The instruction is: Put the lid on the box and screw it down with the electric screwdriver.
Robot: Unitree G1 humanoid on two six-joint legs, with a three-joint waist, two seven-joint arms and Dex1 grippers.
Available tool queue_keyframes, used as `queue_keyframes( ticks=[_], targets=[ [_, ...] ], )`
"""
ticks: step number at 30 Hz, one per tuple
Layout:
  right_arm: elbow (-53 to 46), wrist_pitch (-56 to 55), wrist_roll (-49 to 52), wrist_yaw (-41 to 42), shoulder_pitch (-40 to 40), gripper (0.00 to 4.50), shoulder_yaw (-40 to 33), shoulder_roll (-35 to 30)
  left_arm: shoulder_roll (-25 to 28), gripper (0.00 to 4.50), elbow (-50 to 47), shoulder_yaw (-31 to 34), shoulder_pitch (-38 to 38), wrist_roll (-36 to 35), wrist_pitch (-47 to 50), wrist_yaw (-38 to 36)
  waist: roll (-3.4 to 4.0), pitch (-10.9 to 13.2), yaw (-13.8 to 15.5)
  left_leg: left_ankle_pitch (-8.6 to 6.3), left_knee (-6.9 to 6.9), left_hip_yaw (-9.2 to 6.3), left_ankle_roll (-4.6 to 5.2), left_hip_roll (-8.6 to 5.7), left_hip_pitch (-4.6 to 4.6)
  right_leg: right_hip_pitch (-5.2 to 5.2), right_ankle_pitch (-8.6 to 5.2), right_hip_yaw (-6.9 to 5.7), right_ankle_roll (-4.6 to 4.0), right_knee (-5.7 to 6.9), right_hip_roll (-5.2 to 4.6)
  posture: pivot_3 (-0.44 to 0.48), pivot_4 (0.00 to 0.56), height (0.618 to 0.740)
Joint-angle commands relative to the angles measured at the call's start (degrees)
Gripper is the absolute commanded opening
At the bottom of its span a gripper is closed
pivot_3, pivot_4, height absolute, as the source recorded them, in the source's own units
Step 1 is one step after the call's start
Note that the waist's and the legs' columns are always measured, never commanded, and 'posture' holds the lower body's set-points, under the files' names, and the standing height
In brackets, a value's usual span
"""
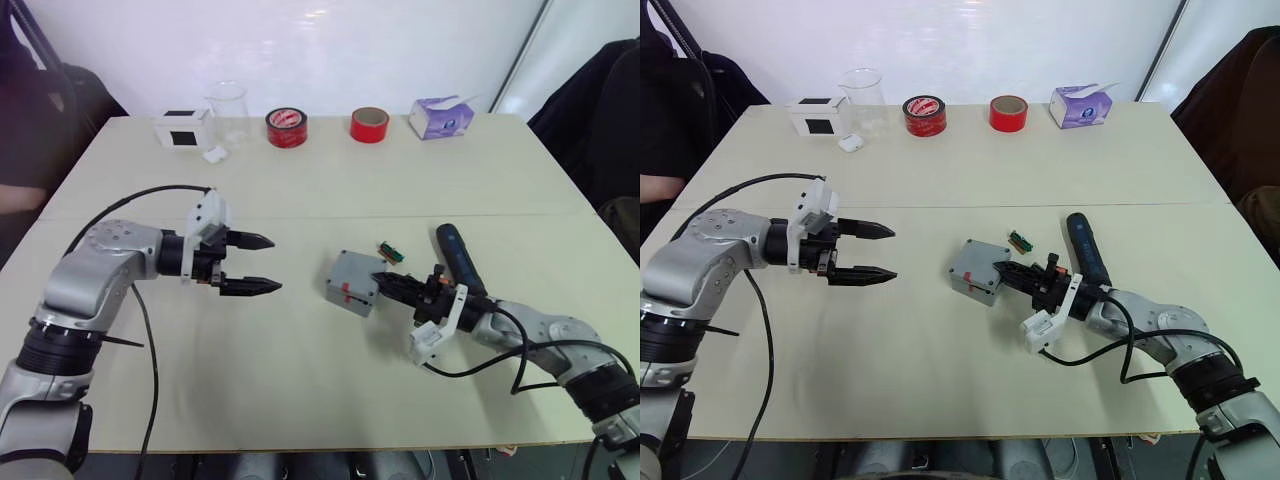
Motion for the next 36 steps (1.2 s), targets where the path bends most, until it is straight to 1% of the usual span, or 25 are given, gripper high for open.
queue_keyframes(
  ticks=[1, 3, 7, 8, 10, 11, 12, 13, 17, 18, 22, 26, 31, 33, 34, 36],
  targets=[
    [-1.3, 1.0, -1.1, 1.0, 1.3, 0.12, -0.3, 0.4, 0.1, 4.42, -1.0, 1.0, -1.0, 0.1, -1.0, 0.4, 0.00, 0.0, 0.0, 0.00, 0.00, 0.00, 0.00, 0.00, 0.00, 0.00, 0.00, 0.00, 0.00, 0.00, 0.00, 0.000, 0.150, 0.740],
    [-1.5, 1.3, -1.1, 1.1, 1.5, 0.12, -0.2, 0.5, 0.0, 4.42, -1.0, 1.0, -1.0, 0.1, -1.1, 0.5, 0.00, 0.0, -0.1, 0.00, 0.00, 0.00, 0.00, 0.00, 0.01, 0.01, 0.00, 0.00, 0.00, 0.00, 0.00, 0.000, 0.150, 0.740],
    [-1.3, 2.0, -2.1, 0.5, 1.9, 0.12, 0.1, 0.7, -2.5, 4.42, 0.7, 0.0, -3.9, 0.9, -1.8, 2.0, -0.01, 0.0, 0.0, 0.00, 0.02, -0.01, 0.01, 0.00, 0.03, 0.04, 0.00, -0.01, 0.00, 0.03, 0.00, 0.000, 0.150, 0.740],
    [-1.1, 2.0, -2.3, 0.3, 2.0, 0.12, 0.2, 0.7, -3.6, 3.90, 1.1, -0.9, -5.0, 1.5, -2.3, 2.3, -0.02, 0.0, 0.1, 0.00, 0.04, -0.01, 0.01, 0.00, 0.03, 0.04, 0.00, -0.01, 0.00, 0.03, 0.00, 0.000, 0.150, 0.740],
    [-0.5, 2.3, -2.7, 0.1, 2.1, 0.12, 0.3, 0.7, -6.4, 3.33, 1.9, -2.7, -7.2, 2.3, -3.5, 2.2, -0.03, 0.0, 0.2, 0.00, 0.06, -0.02, 0.01, -0.02, 0.04, 0.08, 0.00, -0.03, 0.00, 0.03, 0.00, 0.000, 0.150, 0.740],
    [-0.3, 2.4, -2.7, 0.1, 2.2, 0.12, 0.3, 0.7, -7.7, 2.78, 2.5, -3.4, -8.0, 2.8, -4.2, 2.3, -0.03, 0.0, 0.2, 0.00, 0.07, -0.03, 0.00, -0.04, 0.05, 0.11, 0.00, -0.03, 0.00, 0.03, 0.00, 0.000, 0.150, 0.740],
    [-0.3, 2.7, -3.0, 0.0, 2.2, 0.12, 0.2, 0.6, -9.2, 2.42, 3.3, -4.2, -9.0, 3.3, -4.8, 2.6, -0.03, 0.0, 0.1, 0.00, 0.07, -0.03, 0.00, -0.05, 0.06, 0.12, 0.00, -0.03, 0.00, 0.03, 0.00, 0.000, 0.150, 0.740],
    [-0.4, 3.0, -3.5, -0.4, 2.2, 0.12, 0.1, 0.5, -11.0, 1.97, 4.4, -5.0, -9.9, 4.0, -5.6, 2.9, -0.03, 0.0, 0.1, 0.01, 0.07, -0.02, -0.01, -0.06, 0.07, 0.12, 0.00, -0.03, 0.01, 0.03, -0.01, 0.000, 0.150, 0.740],
    [-0.3, 3.4, -4.0, -1.1, 2.2, 0.12, 0.1, 0.4, -18.4, 0.54, 10.4, -9.5, -12.3, 7.8, -10.5, 3.7, -0.03, -0.1, 0.1, 0.02, 0.08, -0.03, -0.03, -0.06, 0.09, 0.14, 0.00, -0.03, 0.01, 0.04, 0.01, 0.000, 0.150, 0.740],
    [-0.4, 3.4, -4.1, -1.2, 2.3, 0.12, 0.1, 0.3, -19.8, 0.05, 11.9, -10.7, -12.5, 9.0, -12.0, 3.6, -0.02, -0.1, 0.1, 0.03, 0.08, -0.03, -0.04, -0.06, 0.09, 0.13, 0.01, -0.04, 0.01, 0.04, 0.02, 0.000, 0.150, 0.740],
    [-1.1, 3.3, -4.0, -1.2, 2.8, 0.12, 0.0, 0.2, -23.3, 0.01, 17.6, -12.9, -12.6, 12.4, -16.2, 3.7, -0.02, -0.1, 0.1, 0.08, 0.08, -0.02, -0.12, -0.07, 0.10, 0.14, 0.01, -0.04, 0.01, 0.04, 0.02, 0.000, 0.150, 0.740],
    [-1.6, 3.4, -3.8, -0.9, 3.3, 0.12, -0.2, -0.2, -23.7, 0.01, 20.0, -15.3, -11.7, 15.9, -19.8, 2.3, -0.02, -0.1, 0.1, 0.05, 0.07, -0.02, -0.07, -0.07, 0.10, 0.14, 0.01, -0.04, 0.01, 0.05, 0.03, 0.000, 0.150, 0.740],
    [-1.5, 2.4, -3.1, -0.6, 3.5, 0.12, 0.0, -0.6, -25.1, 0.01, 23.1, -16.7, -11.7, 19.5, -23.4, 3.9, -0.02, -0.1, 0.2, -0.01, 0.08, -0.02, 0.04, -0.08, 0.12, 0.17, 0.01, -0.04, 0.01, 0.04, 0.00, 0.000, 0.150, 0.740],
    [-1.6, 1.7, -2.9, -1.0, 3.5, 1.14, -0.1, -0.8, -26.4, 0.00, 24.0, -16.0, -11.7, 19.2, -23.1, 4.7, -0.02, -0.1, 0.2, -0.01, 0.08, -0.03, 0.04, -0.09, 0.14, 0.20, 0.01, -0.04, 0.01, 0.04, 0.00, 0.000, 0.150, 0.740],
    [-1.4, 1.2, -2.3, -0.8, 3.5, 1.29, -0.2, -0.9, -26.8, 0.00, 24.6, -15.8, -11.8, 19.5, -22.9, 5.3, -0.02, -0.1, 0.2, -0.01, 0.08, -0.03, 0.05, -0.09, 0.15, 0.22, 0.01, -0.04, 0.01, 0.04, 0.00, 0.000, 0.150, 0.740],
    [-1.1, 0.5, -1.6, -0.5, 3.5, 2.12, -0.4, -1.1, -27.1, 0.00, 25.3, -16.0, -11.7, 20.4, -23.4, 5.6, -0.09, -0.2, 0.1, -0.01, 0.08, -0.04, 0.06, -0.10, 0.16, 0.23, 0.01, -0.05, 0.01, 0.03, 0.00, 0.000, 0.150, 0.740]
  ],
)
